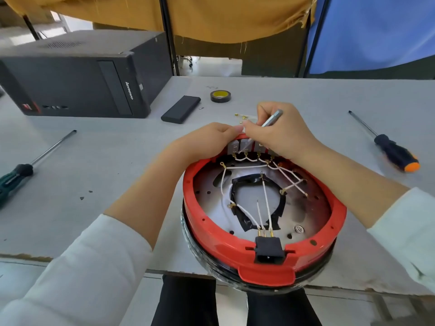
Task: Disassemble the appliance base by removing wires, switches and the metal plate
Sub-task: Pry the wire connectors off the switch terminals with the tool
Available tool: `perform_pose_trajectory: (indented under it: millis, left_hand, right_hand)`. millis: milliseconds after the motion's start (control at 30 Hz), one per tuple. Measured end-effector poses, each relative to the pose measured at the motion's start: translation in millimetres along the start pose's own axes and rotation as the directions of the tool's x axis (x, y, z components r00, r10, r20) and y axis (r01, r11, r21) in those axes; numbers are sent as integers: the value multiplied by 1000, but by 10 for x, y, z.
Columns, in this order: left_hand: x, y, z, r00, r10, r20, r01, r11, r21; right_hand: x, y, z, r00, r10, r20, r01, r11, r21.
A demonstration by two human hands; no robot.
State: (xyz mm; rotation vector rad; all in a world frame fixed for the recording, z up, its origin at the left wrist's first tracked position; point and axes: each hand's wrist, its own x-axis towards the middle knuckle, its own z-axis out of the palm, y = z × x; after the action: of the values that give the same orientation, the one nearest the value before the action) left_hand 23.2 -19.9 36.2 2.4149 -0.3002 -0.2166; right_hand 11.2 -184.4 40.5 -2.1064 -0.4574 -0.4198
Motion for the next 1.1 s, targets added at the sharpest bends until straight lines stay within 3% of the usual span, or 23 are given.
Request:
perform_pose_trajectory:
  millis: [600, 900, 1100]
  left_hand:
    - [133, -95, -1, 999, 32, 6, -31, 992, -125]
    - [150, -96, 25, 997, 79, -21, -80, 992, -99]
    - [116, -85, 2, 997, 62, -55, -66, 995, -77]
  right_hand:
    - [-11, 65, 122, 999, -45, 19, 47, 996, -81]
    - [174, -14, 114, 981, 144, 127, -139, 989, -44]
    - [60, 44, 173, 1000, -25, 13, 27, 995, -95]
